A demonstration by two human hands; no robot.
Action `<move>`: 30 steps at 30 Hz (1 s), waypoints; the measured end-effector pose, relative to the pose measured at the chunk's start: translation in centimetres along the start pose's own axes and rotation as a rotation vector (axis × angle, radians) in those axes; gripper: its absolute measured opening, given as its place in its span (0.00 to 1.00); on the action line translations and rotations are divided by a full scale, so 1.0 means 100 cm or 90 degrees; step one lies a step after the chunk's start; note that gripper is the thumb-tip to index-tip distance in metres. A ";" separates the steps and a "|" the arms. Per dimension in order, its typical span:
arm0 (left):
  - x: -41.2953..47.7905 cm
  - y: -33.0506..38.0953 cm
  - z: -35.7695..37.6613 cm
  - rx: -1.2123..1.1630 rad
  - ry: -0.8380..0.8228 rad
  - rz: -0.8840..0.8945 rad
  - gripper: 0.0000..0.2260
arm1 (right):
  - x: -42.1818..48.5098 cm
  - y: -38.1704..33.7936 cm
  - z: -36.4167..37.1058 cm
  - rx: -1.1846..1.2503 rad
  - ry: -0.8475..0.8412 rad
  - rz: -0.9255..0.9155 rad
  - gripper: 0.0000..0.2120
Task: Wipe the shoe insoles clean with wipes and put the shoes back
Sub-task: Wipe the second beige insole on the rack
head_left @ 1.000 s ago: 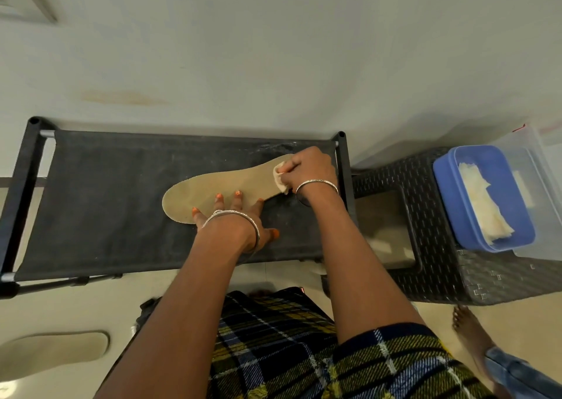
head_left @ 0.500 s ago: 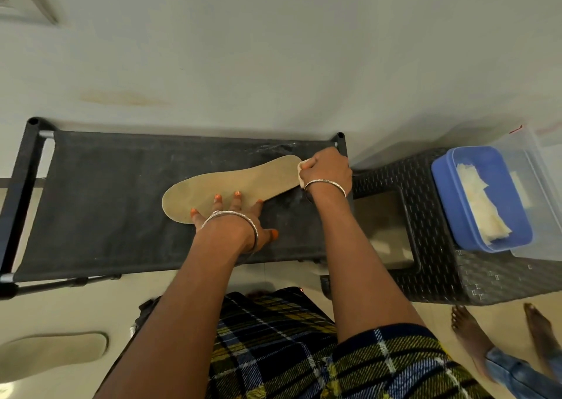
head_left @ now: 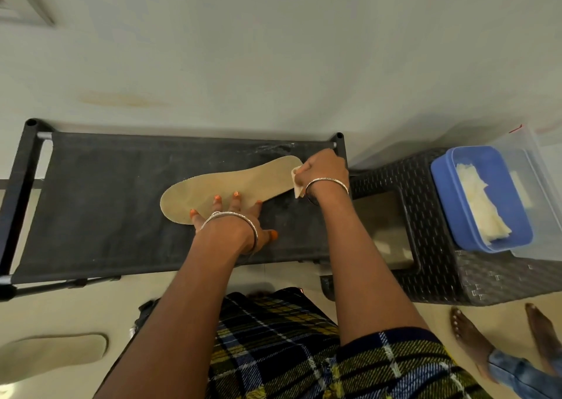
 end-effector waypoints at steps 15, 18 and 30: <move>0.000 0.000 -0.001 0.006 0.001 -0.001 0.35 | -0.004 -0.005 0.014 0.020 -0.085 -0.025 0.07; -0.001 0.001 0.000 0.003 0.003 0.000 0.35 | -0.003 -0.003 0.012 0.002 -0.058 -0.013 0.09; 0.000 0.001 0.001 0.011 0.012 -0.013 0.35 | -0.017 -0.028 0.002 0.131 0.090 -0.120 0.09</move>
Point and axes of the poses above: each hand's wrist, its own x-axis towards the middle knuckle, its own z-axis out of the palm, y = z × x, the point moved 8 cm from there along x, towards the middle knuckle, and after that the axes turned 10 degrees about y, right-handed, at the moved point
